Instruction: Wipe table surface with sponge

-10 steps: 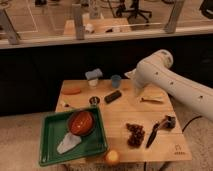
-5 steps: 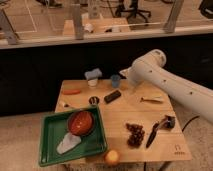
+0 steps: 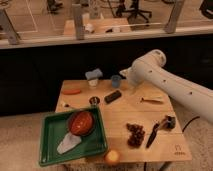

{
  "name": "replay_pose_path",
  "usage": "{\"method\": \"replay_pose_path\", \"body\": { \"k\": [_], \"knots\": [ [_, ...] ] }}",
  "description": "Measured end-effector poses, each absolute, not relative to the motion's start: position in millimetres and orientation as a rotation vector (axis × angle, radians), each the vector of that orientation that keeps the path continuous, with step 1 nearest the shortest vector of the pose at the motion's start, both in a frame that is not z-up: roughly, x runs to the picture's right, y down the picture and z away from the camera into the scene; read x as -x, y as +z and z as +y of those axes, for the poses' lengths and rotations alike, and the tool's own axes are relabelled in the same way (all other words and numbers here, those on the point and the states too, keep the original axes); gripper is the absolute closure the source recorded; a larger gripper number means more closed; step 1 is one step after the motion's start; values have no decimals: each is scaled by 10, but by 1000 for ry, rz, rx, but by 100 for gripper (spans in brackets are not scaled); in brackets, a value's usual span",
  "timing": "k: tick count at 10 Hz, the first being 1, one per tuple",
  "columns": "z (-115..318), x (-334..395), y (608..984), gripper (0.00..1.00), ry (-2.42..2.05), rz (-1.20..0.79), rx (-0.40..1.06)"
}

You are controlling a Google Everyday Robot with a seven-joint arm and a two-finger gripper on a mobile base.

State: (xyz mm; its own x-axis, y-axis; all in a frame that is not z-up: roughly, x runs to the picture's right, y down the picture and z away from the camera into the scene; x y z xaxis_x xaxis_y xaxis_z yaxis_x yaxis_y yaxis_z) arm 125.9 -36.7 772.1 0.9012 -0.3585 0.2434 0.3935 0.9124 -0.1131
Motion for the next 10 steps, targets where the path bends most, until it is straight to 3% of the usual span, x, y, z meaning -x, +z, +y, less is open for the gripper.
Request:
{"method": "replay_pose_path", "body": {
  "k": [5, 10],
  "knots": [
    [-948, -939, 8191, 20, -496, -230, 72],
    [-1145, -551, 8656, 20, -593, -303, 137]
  ]
}}
